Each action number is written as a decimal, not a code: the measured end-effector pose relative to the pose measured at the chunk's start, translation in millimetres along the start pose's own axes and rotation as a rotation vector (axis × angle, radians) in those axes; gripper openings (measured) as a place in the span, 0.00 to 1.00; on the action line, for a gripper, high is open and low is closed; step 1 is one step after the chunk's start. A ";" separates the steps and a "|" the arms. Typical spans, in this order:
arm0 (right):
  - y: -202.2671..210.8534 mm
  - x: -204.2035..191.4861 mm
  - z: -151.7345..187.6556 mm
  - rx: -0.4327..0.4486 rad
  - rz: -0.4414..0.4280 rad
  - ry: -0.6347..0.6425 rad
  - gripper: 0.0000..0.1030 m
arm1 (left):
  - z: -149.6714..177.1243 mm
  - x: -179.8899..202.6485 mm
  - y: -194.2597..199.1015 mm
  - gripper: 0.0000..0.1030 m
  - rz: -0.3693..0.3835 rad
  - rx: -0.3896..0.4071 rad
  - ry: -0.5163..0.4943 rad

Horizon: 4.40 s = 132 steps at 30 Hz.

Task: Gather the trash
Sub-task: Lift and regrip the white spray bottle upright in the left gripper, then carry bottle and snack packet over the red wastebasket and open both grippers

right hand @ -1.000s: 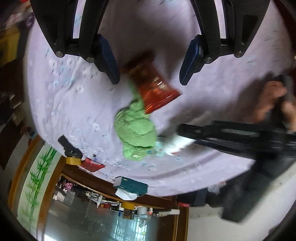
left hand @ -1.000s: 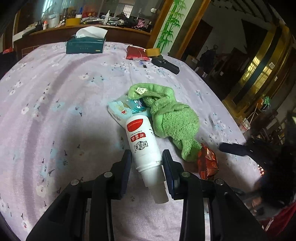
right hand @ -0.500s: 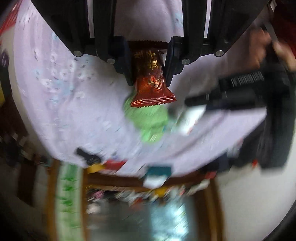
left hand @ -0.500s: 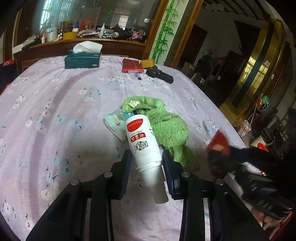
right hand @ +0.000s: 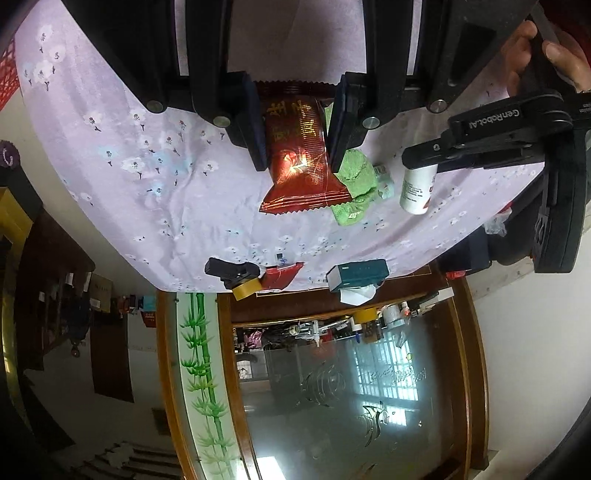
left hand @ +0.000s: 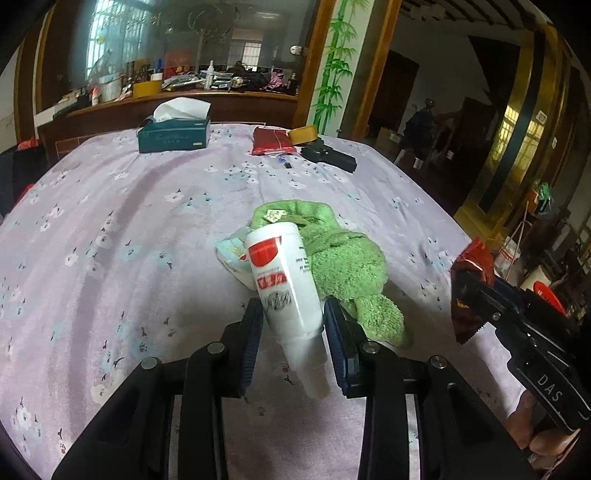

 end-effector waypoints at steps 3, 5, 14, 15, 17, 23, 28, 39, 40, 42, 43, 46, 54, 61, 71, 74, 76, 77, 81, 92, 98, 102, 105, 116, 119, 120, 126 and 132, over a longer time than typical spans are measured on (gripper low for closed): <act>2.5 2.6 2.7 0.000 -0.008 -0.008 0.33 | 0.0 5.2 1.9 0.31 -0.019 0.018 -0.030; 3.0 2.7 4.3 -0.005 -0.014 -0.011 0.33 | 0.4 8.1 3.0 0.31 -0.023 0.025 -0.045; 4.2 1.7 2.6 -0.004 -0.008 -0.001 0.33 | 1.8 8.4 1.1 0.31 -0.006 0.002 -0.038; 4.0 1.9 3.0 -0.006 -0.006 -0.003 0.33 | 1.9 6.2 0.9 0.31 0.003 -0.005 -0.023; 4.9 1.5 2.2 -0.007 -0.007 -0.007 0.33 | 1.2 -2.2 -0.9 0.37 0.012 -0.018 0.021; 9.0 1.1 -0.1 0.000 -0.021 -0.012 0.33 | -0.2 -19.7 -19.1 0.39 0.100 -0.080 0.148; 5.8 5.4 0.0 -0.005 -0.022 -0.018 0.33 | 2.6 -17.5 -29.3 0.39 0.126 -0.111 0.177; 9.2 10.0 -3.7 0.007 -0.040 -0.051 0.33 | -6.4 -14.5 -46.7 0.38 0.044 -0.231 0.181; 10.0 10.7 -3.8 0.010 -0.039 -0.053 0.33 | -7.5 -12.9 -52.0 0.37 0.029 -0.241 0.175; 12.1 12.3 -4.8 0.018 -0.040 -0.059 0.33 | -6.7 -9.9 -57.9 0.35 0.029 -0.255 0.180; 12.6 13.6 -5.0 0.020 -0.039 -0.062 0.33 | -6.7 -9.1 -61.5 0.33 0.018 -0.258 0.178; 13.7 15.7 -6.0 0.025 -0.043 -0.072 0.33 | -8.5 -9.1 -65.7 0.29 -0.013 -0.240 0.166; 11.8 15.4 -4.6 0.019 -0.038 -0.052 0.33 | -1.5 -7.8 -40.0 0.28 -0.024 -0.150 0.146; 8.7 7.5 -2.5 0.015 -0.027 -0.009 0.33 | -12.4 1.2 -1.9 0.27 -0.090 0.054 0.081; 4.8 10.1 -2.6 0.010 0.003 0.004 0.33 | -16.9 12.9 7.1 0.28 -0.126 0.112 -0.013; 5.0 10.5 -2.3 0.011 0.004 0.002 0.33 | -17.5 16.2 8.3 0.28 -0.134 0.122 -0.035; 4.8 11.3 -2.3 0.011 0.006 0.001 0.33 | -17.0 18.3 9.1 0.28 -0.136 0.126 -0.044; 4.7 12.1 -2.2 0.011 0.006 -0.003 0.33 | -17.0 18.8 9.9 0.28 -0.137 0.130 -0.046; 4.6 13.2 -2.0 0.011 0.001 -0.009 0.33 | -17.2 19.5 11.7 0.28 -0.151 0.141 -0.057; 3.8 14.3 -2.3 0.008 0.001 -0.009 0.33 | -17.0 19.3 12.8 0.28 -0.162 0.143 -0.062; 3.5 14.1 -2.8 0.013 0.001 -0.008 0.33 | -17.1 18.4 12.0 0.28 -0.161 0.141 -0.062; 3.5 14.2 -2.7 0.014 0.004 -0.009 0.33 | -17.0 18.7 12.6 0.28 -0.155 0.138 -0.066; 3.4 15.0 -3.4 0.016 0.005 -0.012 0.33 | -17.6 20.9 14.0 0.28 -0.144 0.141 -0.071; 2.9 38.6 -6.5 -0.032 -0.012 -0.169 0.33 | -17.0 38.9 15.2 0.28 0.018 0.117 -0.070; 17.9 45.2 -7.2 -0.035 -0.023 -0.222 0.33 | -16.5 44.6 16.2 0.28 0.046 0.100 -0.069; 23.0 46.5 -7.0 -0.033 -0.025 -0.231 0.33 | -16.6 47.3 17.9 0.28 0.063 0.097 -0.069; 69.5 52.4 5.2 -0.022 -0.024 -0.265 0.33 | -14.5 67.6 31.6 0.28 0.109 0.069 -0.081; 115.2 73.7 22.6 0.017 -0.016 -0.319 0.33 | -2.1 106.9 47.4 0.28 0.153 0.041 -0.147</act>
Point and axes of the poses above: each gripper's, at about its wrist camera, not at the fingertips, and y roughly against the way its jaws point, x to its right, z to its underside, the point moved 6 cm from there along -y, roughly the way its jaws point, and after that the axes turned 2 degrees about z, right-handed, at the moved point
